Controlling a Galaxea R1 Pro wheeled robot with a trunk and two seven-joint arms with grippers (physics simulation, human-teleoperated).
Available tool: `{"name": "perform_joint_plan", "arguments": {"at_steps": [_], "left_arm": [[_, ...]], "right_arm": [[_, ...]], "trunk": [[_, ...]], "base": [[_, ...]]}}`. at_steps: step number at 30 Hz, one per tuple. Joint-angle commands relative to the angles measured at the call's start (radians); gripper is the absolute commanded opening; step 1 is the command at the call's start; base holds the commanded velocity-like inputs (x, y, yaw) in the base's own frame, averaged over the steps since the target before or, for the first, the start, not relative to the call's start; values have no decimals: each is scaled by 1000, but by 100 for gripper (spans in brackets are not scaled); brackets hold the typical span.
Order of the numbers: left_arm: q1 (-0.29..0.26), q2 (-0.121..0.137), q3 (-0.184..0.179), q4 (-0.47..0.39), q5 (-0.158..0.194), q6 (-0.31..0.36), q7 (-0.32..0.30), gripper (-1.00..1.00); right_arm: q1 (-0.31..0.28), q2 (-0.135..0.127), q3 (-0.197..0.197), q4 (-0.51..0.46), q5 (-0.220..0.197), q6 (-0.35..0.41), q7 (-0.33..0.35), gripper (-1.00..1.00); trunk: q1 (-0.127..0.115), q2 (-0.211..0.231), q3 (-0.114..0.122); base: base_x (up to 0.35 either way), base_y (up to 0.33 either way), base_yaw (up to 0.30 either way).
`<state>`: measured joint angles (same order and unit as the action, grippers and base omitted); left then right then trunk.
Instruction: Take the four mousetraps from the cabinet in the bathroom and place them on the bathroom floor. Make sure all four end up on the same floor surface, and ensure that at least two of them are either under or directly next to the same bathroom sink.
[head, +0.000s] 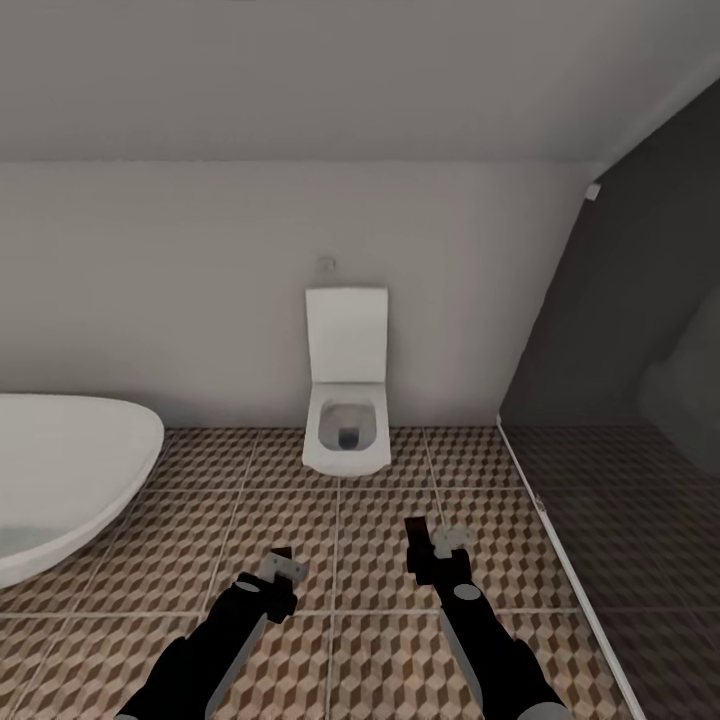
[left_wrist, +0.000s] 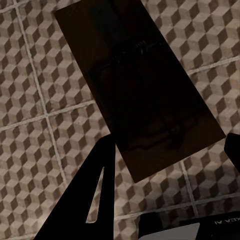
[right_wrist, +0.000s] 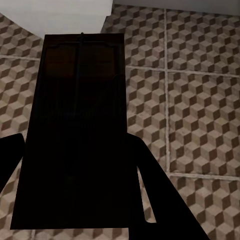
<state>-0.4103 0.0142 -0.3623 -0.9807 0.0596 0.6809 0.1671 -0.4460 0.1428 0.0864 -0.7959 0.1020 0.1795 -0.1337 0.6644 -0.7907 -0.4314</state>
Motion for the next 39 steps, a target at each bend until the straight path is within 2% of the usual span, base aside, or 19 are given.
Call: {"name": "perform_joint_plan", "arguments": {"at_steps": [1,39], "left_arm": [[-1,1,-4,-2,5,5,8,-100],[-1,1,-4,-3,5,5,8,-100]], "right_arm": [[0,0,3,-2,8,8,-7,-100],[0,-2,3,-2,10,8,-7,-100]], "trunk": [[4,-8,-6],[150,-274,-184]], "base": [[0,0,0],[0,0,0]]}}
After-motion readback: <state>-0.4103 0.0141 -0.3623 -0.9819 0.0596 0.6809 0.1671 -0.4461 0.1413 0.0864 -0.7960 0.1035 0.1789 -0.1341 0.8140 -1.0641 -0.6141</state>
